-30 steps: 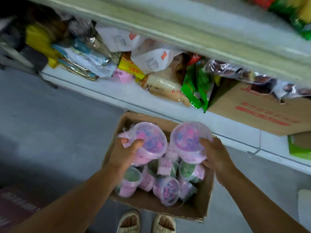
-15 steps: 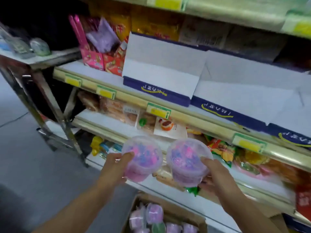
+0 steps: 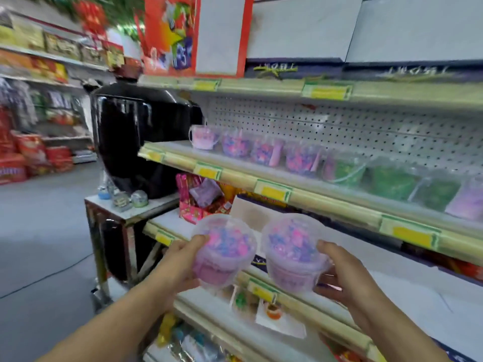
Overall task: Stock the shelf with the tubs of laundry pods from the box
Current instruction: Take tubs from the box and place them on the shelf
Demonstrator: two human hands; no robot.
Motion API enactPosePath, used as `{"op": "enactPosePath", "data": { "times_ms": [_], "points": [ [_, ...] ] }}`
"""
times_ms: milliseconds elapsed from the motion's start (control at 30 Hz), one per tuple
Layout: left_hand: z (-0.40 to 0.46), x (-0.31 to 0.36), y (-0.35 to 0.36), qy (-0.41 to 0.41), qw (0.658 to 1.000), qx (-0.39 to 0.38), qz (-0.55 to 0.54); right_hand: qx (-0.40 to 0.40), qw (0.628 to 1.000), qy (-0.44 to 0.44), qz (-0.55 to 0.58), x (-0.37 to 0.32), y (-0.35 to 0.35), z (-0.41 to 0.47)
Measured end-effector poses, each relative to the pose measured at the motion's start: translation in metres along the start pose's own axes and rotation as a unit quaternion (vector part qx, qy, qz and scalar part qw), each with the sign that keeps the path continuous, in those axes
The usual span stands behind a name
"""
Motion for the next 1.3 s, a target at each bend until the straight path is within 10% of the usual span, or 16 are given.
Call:
{"op": "enactPosePath", "data": {
  "times_ms": [633,1300],
  "points": [
    [0.122,0.133,-0.049,0.102,0.995,0.021,-0.002,-0.016,0.996,-0.092,-0.013,-0.151,0.084,0.066],
    [0.425,0.207,-0.158,0.103,0.989,-0.067,0.082,0.156,0.986,-0.058,0.028,-0.233,0.256,0.176]
  ]
}}
Point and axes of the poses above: each hand's wrist, its own z-axis towards the middle knuckle, its own y-axis out of the palm, x = y × z, the point moved 2 cm from there along z, towards the middle knuckle, and after that the axes turned 11 degrees about y, right-handed, at the moved point
